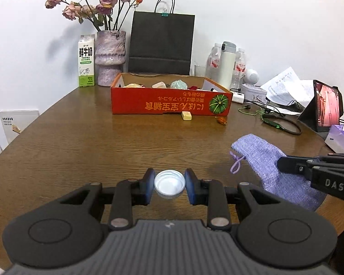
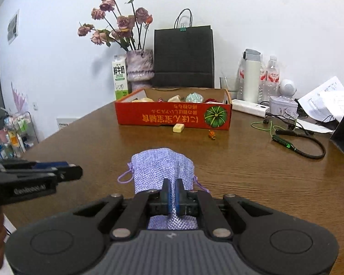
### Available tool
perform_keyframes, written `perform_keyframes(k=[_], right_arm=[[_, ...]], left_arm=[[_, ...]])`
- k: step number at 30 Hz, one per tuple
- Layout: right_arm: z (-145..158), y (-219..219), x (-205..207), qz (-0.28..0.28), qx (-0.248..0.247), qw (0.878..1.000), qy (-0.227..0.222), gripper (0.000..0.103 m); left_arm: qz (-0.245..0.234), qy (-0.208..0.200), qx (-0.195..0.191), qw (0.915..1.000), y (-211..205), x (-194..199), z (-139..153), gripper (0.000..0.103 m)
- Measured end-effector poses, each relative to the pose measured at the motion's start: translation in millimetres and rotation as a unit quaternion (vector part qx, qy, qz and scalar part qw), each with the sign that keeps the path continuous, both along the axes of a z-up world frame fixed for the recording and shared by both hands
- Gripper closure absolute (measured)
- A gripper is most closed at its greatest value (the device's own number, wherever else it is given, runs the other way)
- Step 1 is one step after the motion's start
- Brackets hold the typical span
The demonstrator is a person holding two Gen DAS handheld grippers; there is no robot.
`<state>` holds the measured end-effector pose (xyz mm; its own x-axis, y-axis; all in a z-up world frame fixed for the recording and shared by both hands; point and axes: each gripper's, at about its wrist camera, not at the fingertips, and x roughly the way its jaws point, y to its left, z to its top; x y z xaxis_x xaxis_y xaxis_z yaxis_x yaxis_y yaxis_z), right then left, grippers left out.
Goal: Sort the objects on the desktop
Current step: 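Lift the bottle cap and lavender pouch toward the red box with both tools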
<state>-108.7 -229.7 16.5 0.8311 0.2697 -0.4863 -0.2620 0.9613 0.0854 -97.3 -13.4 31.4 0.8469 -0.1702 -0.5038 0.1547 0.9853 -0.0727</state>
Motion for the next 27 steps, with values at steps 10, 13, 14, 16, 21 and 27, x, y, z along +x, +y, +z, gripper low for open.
perform_keyframes(k=[10,13,14,16,21,27], right_arm=[[54,0,89,0.026,0.038,0.998,-0.049,0.1],[75,8,149,0.015,0.019,0.997,-0.071,0.1],[79,11,172,0.01,0.013,0.997,-0.071,0.1],[86,14,221,0.009,0.027,0.998,-0.053,0.1],[79,33,329,-0.028,-0.004,1.0,-0.008,0.1],[24,55,416,-0.049,-0.027,0.994,0.092,0.1]], left_arm=[[-0.023,-0.044,-0.041,0.9979,5,101,57,0.074],[-0.029,-0.047,-0.055,0.997,4,161,77,0.074],[-0.042,-0.041,-0.063,0.9963,4,181,83,0.074],[-0.042,-0.036,-0.061,0.9966,-1,219,89,0.074],[-0.023,-0.009,-0.018,0.9996,-16,322,85,0.074],[0.004,0.071,-0.025,0.9972,-16,414,43,0.074]])
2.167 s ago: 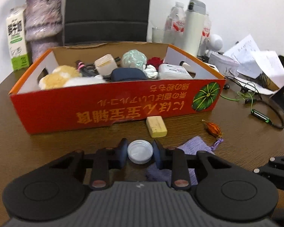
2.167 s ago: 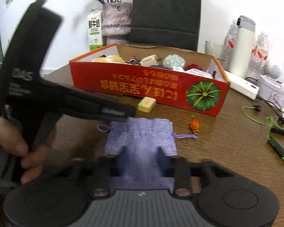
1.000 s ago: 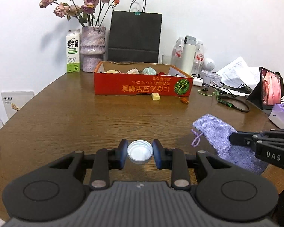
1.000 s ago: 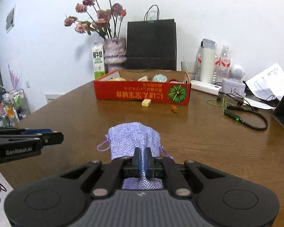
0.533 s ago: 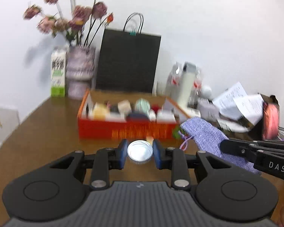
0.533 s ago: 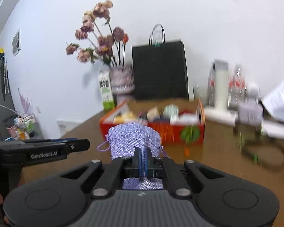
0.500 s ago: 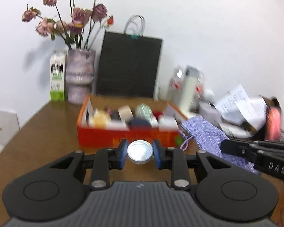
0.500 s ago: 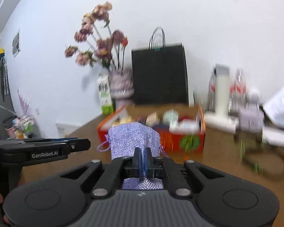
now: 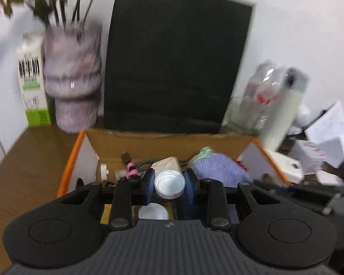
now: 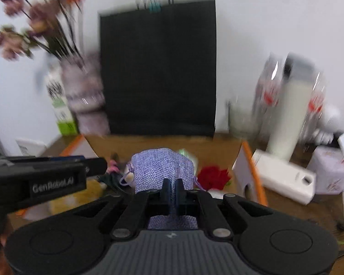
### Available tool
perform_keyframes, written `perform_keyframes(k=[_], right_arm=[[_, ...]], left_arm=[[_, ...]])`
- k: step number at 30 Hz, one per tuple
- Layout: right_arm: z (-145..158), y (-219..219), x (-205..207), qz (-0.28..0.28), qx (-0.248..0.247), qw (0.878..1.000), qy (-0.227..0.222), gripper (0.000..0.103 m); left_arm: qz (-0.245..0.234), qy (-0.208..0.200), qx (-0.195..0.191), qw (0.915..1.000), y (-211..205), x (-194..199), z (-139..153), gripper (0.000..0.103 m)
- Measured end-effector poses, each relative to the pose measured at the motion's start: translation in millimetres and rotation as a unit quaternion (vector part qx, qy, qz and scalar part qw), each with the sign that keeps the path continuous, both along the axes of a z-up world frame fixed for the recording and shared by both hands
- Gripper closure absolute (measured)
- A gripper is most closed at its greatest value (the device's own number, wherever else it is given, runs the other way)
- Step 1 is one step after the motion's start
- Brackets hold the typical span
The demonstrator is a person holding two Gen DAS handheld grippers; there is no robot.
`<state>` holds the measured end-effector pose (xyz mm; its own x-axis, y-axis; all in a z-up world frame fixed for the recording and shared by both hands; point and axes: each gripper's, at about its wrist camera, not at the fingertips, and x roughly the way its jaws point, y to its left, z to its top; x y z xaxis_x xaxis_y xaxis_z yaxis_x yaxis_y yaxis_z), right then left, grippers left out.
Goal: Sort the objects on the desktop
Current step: 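Lift the bottle cap and lavender pouch toward the red box with both tools, then lower the cap and pouch into the box while both tools open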
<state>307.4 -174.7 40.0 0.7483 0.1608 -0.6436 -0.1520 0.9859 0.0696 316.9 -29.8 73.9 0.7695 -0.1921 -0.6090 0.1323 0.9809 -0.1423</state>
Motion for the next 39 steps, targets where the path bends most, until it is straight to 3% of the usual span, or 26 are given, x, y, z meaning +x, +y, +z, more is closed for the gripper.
perform_keyframes(k=[4,5,8,10,11,13,14,16,19,24,31,39], right_arm=[[-26,8,16,0.004,0.002,0.999,0.031,0.095],[-27,10,17,0.007,-0.003,1.0,0.029,0.089],[-22,7,15,0.02,0.007,1.0,0.02,0.082],[-13,1,14,0.023,0.024,0.999,0.009,0.074],[-8,-2,15,0.023,0.026,0.999,0.005,0.068],[-1,-6,15,0.024,0.027,0.999,0.001,0.06],[2,-8,15,0.025,0.026,0.999,0.001,0.057],[6,-13,14,0.025,0.025,0.999,0.007,0.057],[15,-20,10,0.02,0.029,0.999,0.005,0.05],[27,-29,-1,0.02,0.037,0.999,0.024,0.041],[34,-36,-45,0.011,0.041,0.999,0.021,0.032],[14,-43,-145,0.004,0.058,0.998,-0.017,0.027]], left_arm=[[0.013,0.016,0.026,0.9995,4,25,-21,0.074],[0.014,0.02,0.031,0.9992,6,32,-24,0.074],[0.006,0.047,0.046,0.9978,9,49,-33,0.074],[-0.008,0.066,0.028,0.9974,13,54,-33,0.071],[0.003,0.061,0.04,0.9974,14,55,-32,0.068],[0.024,0.051,0.055,0.9969,16,53,-29,0.05],[0.026,0.052,0.051,0.997,18,52,-27,0.046],[0.03,0.056,0.044,0.997,24,51,-21,0.026],[0.041,0.046,0.043,0.9971,30,45,-7,0.021],[0.044,0.054,0.041,0.9967,32,25,11,0.002],[0.058,0.072,0.046,0.9947,33,-24,16,0.0],[0.067,0.035,0.031,0.9967,36,-138,-6,0.0]])
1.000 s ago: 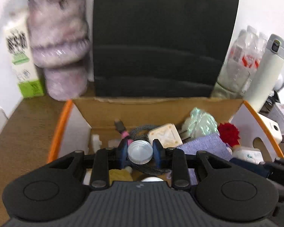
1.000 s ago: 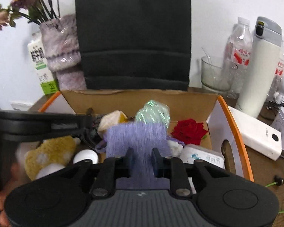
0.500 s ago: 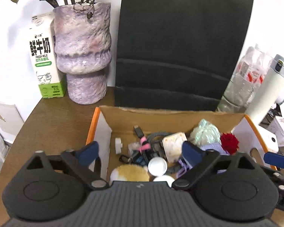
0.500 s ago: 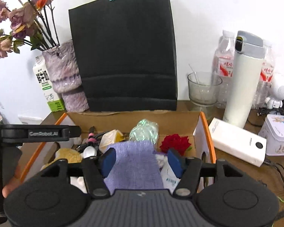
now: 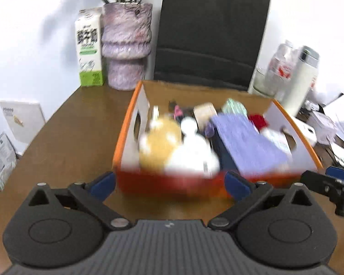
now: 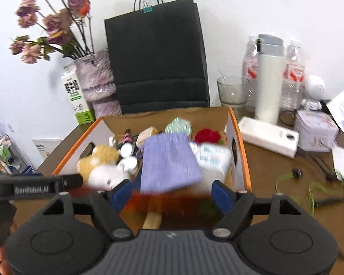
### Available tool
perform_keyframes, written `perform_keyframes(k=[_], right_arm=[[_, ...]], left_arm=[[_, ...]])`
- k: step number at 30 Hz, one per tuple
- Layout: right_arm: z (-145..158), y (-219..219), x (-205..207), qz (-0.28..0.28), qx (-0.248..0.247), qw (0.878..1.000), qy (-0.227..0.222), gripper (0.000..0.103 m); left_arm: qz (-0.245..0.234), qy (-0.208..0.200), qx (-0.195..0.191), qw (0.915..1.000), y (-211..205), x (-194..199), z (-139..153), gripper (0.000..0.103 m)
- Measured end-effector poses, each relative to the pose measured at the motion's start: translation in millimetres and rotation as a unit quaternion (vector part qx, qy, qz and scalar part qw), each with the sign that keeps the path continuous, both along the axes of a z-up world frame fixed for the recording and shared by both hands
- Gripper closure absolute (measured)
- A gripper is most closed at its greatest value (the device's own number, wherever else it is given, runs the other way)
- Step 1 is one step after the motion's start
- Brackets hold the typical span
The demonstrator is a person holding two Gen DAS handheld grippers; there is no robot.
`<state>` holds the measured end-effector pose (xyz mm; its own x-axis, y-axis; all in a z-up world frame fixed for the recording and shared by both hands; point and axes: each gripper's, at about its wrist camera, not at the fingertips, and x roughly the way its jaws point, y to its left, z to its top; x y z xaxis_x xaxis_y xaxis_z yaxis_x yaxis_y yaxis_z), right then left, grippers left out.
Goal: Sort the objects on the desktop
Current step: 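Withdraw both open tools from the box toward the yellow block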
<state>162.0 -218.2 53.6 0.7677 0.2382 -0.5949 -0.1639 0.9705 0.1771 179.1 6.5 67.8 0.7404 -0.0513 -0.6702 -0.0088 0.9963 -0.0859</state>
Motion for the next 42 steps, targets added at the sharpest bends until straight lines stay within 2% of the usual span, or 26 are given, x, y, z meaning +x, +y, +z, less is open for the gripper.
perform_keyframes(k=[4,8,13,16,18,22,30,35,39,42], right_arm=[[-25,-1,-56,0.001,-0.01,1.0,-0.002,0.027],[-46,2,-116,0.012,-0.047,0.999,-0.022,0.026],[-62,0,-175,0.016,-0.048,0.998,-0.042,0.025],[-68,-3,-200,0.025,-0.047,0.997,-0.055,0.013],[-72,-6,-210,0.026,-0.045,0.997,-0.049,0.013],[-73,-13,-221,0.027,-0.031,0.998,-0.052,0.013],[-76,-2,-220,0.024,-0.063,0.996,-0.061,0.013],[-77,-5,-215,0.022,-0.052,0.997,-0.049,0.013],[-78,-6,-210,0.02,-0.048,0.998,-0.034,0.013],[-78,-5,-200,0.02,-0.052,0.998,-0.024,0.014]], left_arm=[[-0.007,-0.011,-0.012,0.9998,-4,-61,-21,0.0],[-0.01,-0.039,0.016,0.9991,-11,-128,-40,0.0],[-0.017,-0.085,0.023,0.996,-11,-193,-54,0.0],[-0.034,-0.091,0.049,0.994,-13,-215,-61,0.0],[-0.042,-0.091,0.064,0.9929,-12,-222,-65,0.0],[-0.036,-0.095,0.045,0.9938,-4,-227,-66,0.0],[-0.053,-0.047,0.048,0.9963,-9,-214,-73,0.0],[-0.053,-0.029,0.035,0.9975,-8,-210,-76,0.0],[-0.043,-0.031,0.023,0.9983,-4,-210,-76,0.0],[-0.057,-0.068,0.02,0.9959,-7,-208,-69,0.0]])
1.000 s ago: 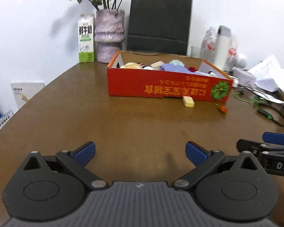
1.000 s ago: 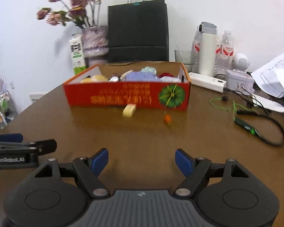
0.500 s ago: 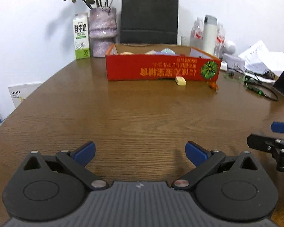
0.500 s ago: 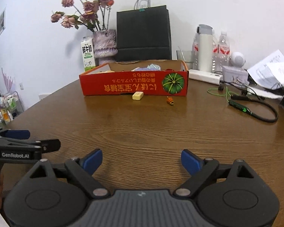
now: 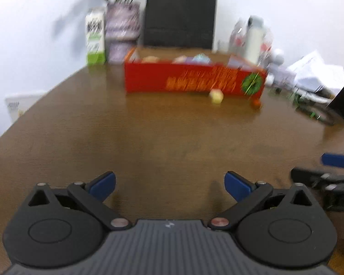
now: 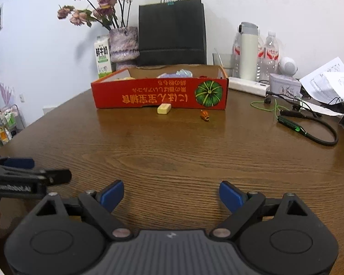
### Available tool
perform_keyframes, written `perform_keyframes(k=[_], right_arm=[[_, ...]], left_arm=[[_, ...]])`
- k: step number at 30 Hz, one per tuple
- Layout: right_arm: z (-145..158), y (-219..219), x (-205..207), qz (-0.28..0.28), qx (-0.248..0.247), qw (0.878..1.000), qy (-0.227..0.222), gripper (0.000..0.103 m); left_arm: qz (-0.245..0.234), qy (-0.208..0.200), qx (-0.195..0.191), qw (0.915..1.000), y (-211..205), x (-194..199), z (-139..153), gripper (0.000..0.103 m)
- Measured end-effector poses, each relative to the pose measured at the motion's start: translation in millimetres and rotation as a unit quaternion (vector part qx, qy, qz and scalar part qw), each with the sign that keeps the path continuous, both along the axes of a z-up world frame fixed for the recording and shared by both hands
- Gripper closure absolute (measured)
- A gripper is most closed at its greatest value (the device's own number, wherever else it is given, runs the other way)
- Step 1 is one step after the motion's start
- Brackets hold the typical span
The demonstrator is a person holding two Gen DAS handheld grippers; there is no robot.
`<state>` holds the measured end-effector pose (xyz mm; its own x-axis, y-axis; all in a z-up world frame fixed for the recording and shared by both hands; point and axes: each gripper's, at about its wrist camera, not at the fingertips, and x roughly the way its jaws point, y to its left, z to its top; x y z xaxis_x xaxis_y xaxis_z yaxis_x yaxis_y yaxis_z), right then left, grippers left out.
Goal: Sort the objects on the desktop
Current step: 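Withdraw both open tools from the box toward the yellow block, then grasp the yellow block with the left tool while the right tool grasps the orange figurine, then lift the yellow block and orange figurine toward the red box with both tools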
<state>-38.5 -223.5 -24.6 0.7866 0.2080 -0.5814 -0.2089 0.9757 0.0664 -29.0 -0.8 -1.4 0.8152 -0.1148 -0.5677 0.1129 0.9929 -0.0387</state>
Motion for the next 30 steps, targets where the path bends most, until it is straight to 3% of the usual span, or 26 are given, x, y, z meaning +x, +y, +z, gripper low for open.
perform_keyframes(k=[2,5,8,9,11,12,14,16,17,19,20,21,23,24,25,30], right_arm=[[1,-1,15,0.001,-0.003,1.0,0.007,0.015],[3,-7,48,-0.004,-0.01,1.0,0.0,0.022],[8,-14,92,-0.005,-0.005,1.0,0.0,0.036],[8,-15,109,-0.003,-0.006,1.0,0.003,0.037],[7,-17,138,-0.012,-0.014,1.0,0.008,0.041],[5,-17,155,-0.017,-0.016,1.0,0.017,0.041],[0,-19,177,-0.021,-0.011,0.999,0.036,0.053],[-4,-17,189,-0.021,-0.02,0.999,0.034,0.06],[-5,-16,191,-0.021,-0.025,0.999,0.033,0.065],[-6,-14,194,-0.017,-0.024,0.999,0.028,0.083],[-6,-14,195,-0.016,-0.024,0.999,0.027,0.086],[-7,-13,194,-0.013,-0.026,0.999,0.023,0.086],[-7,-12,193,-0.008,-0.028,0.999,0.019,0.09],[-8,-12,192,-0.007,-0.024,1.0,0.018,0.09],[-6,-14,192,-0.006,-0.019,1.0,0.019,0.09],[9,-13,173,-0.004,-0.001,1.0,-0.001,0.09]], left_arm=[[-0.032,-0.035,0.011,0.9988,-10,11,10,0.0],[-0.068,-0.052,0.023,0.996,-30,47,21,0.0],[-0.079,-0.024,-0.003,0.9965,-43,98,24,0.011],[-0.083,-0.009,-0.018,0.9963,-47,117,23,0.018],[-0.086,0.013,-0.038,0.9955,-55,152,18,0.02],[-0.086,0.013,-0.038,0.9955,-58,165,15,0.02],[-0.085,0.019,-0.023,0.9959,-69,187,6,0.023],[-0.084,0.03,-0.019,0.9959,-76,203,0,0.04],[-0.084,0.038,-0.022,0.9955,-77,209,-2,0.042],[-0.083,0.043,-0.028,0.9953,-79,216,-5,0.047],[-0.082,0.043,-0.033,0.9951,-79,217,-7,0.048],[-0.086,0.039,-0.033,0.995,-80,217,-9,0.048],[-0.091,0.033,-0.019,0.9951,-84,215,-10,0.062],[-0.089,0.032,-0.013,0.9955,-85,215,-10,0.077],[-0.086,0.033,-0.013,0.9956,-86,215,-10,0.081],[-0.058,0.035,-0.033,0.9972,-69,192,0,0.081]])
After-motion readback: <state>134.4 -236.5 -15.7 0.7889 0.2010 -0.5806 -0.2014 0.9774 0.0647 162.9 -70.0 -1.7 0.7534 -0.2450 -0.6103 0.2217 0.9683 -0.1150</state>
